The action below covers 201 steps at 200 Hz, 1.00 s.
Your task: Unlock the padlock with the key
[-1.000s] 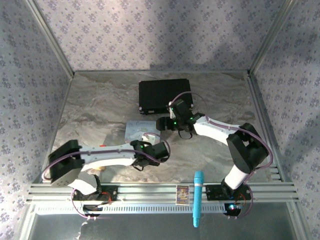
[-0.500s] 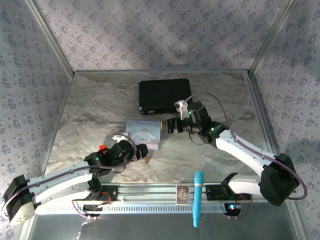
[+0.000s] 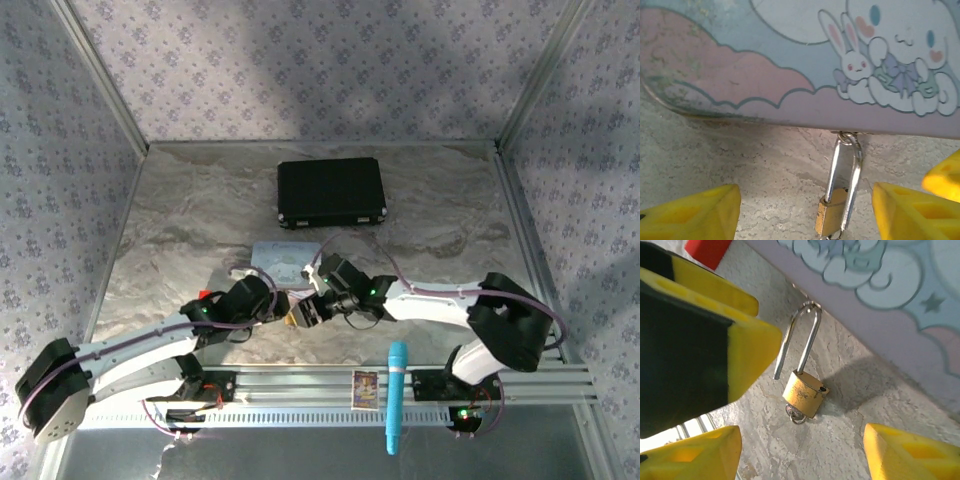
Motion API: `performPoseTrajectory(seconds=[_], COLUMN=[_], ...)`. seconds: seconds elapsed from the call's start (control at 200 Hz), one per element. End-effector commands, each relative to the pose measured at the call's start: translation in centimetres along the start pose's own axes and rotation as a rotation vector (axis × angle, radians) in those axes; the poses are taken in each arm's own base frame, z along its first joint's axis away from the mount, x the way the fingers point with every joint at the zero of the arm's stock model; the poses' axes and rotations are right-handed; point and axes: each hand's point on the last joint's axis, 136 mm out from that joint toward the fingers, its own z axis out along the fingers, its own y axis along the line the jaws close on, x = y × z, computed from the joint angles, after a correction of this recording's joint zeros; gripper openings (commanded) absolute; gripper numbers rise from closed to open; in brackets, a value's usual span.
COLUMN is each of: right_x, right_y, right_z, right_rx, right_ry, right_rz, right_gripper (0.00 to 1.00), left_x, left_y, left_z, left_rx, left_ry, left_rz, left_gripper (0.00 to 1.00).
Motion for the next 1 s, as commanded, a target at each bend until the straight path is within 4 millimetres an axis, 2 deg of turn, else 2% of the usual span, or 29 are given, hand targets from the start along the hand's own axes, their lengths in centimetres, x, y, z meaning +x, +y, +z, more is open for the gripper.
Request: performPoseTrajectory(seconds=[0.0,0.075,0.265,0.46,0.785,0.999], right_x=[-0.4,0.1,0.8,1.0,1.1,2.4], right_y=[0.2,-0.1,-0.6,-2.0,-0.7,-3.2], right_z=[0.9,1.7,3.0,3.7,5.1,6.0], right_rx=[0.003,0.018,0.092,0.178,0.139,0.283], right_ry=[-0.051,-0.039,-0.024,-0.034,-0.029,0.041], right_rz=[0.029,0.035,0.011,0.045,0.035,0.047], right_gripper=[0.64,0.62,0.62,0.63,0.76,0.74], left_x=[-1.2,-1.1,-0.8,-1.1,-0.8,-1.5], left_y=[-1.5,-1.4,-1.5,-0.1,0.2,1.8], left_z=[-0.2,0.1,1.2,0.7,0.2,-1.3], left_rx=[0.026,0.017,-0.009,-0.067,-0.029,-0.07], left_ry=[-0.025,-0.022,0.006,-0.026,-0.038,-0.091], left_rz=[0.007,0.012,0.027,-0.018,-0.065,-0.106], left_gripper=[0.63,0.59,0.58,0.39,0.41,0.42])
